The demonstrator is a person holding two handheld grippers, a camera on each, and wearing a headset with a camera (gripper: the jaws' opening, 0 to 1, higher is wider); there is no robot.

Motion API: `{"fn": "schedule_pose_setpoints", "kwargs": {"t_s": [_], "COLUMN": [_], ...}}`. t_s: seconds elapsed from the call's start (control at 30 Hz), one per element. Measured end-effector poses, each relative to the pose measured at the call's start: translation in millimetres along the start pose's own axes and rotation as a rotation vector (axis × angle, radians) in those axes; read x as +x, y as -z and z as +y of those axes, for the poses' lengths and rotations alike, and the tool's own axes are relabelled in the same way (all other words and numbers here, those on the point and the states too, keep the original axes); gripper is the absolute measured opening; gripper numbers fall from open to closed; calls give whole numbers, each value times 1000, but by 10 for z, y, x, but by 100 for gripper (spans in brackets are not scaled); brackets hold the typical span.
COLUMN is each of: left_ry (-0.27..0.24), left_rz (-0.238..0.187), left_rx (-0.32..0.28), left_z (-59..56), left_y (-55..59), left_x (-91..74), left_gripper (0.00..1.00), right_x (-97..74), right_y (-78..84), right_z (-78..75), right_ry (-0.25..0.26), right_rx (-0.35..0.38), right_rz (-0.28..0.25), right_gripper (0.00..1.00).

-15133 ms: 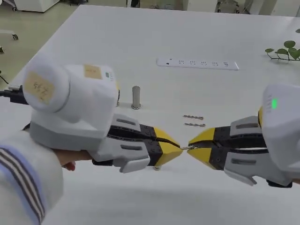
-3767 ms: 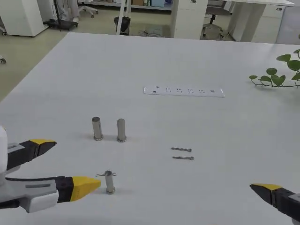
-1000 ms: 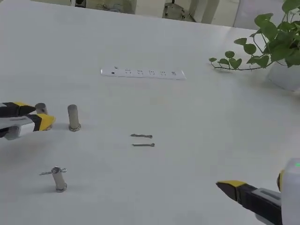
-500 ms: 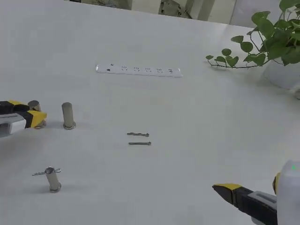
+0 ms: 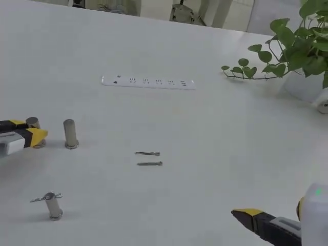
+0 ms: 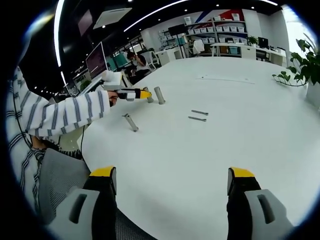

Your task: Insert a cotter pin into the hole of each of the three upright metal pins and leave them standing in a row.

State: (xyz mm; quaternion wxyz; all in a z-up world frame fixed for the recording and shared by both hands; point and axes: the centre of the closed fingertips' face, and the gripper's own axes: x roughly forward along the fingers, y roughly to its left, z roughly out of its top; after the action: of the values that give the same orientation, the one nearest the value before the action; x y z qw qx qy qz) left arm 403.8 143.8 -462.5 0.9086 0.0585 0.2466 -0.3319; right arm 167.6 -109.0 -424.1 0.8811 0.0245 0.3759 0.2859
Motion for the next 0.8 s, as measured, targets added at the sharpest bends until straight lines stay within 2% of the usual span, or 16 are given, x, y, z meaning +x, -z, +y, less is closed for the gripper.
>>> {"fn": "schedule_pose_setpoints", "kwargs": {"t_s": [0.03, 0.2, 0.3, 0.47, 0.67, 0.73, 0.8], "left_ry": [-1, -14, -19, -28, -37, -43, -39], "left_rz": [2, 7, 9, 16, 24, 16, -9], "left_rx": [30, 51, 30, 30, -10, -6, -33], "left_z": [-1, -2, 6, 4, 9, 12, 4], "left_y": [-1, -1, -1, -1, -6, -36, -102], "left_x": [-4, 2, 6, 14, 10, -2, -19], "left_gripper": [10, 9, 9, 9, 9, 9, 9], "right_x": [-1, -2, 1, 8, 2, 1, -1], "right_y": [3, 8, -5, -38, -48, -43, -48], "right_z": [1, -5, -2, 11, 13, 11, 13], "right_ry": [0, 0, -1, -4, -4, -4, -5], "right_rx": [0, 1, -2, -10, -10, -10, -9], "right_rz": [0, 1, -1, -6, -11, -9, -11], "right_gripper": [91, 90, 90, 90, 90, 90, 90]}}
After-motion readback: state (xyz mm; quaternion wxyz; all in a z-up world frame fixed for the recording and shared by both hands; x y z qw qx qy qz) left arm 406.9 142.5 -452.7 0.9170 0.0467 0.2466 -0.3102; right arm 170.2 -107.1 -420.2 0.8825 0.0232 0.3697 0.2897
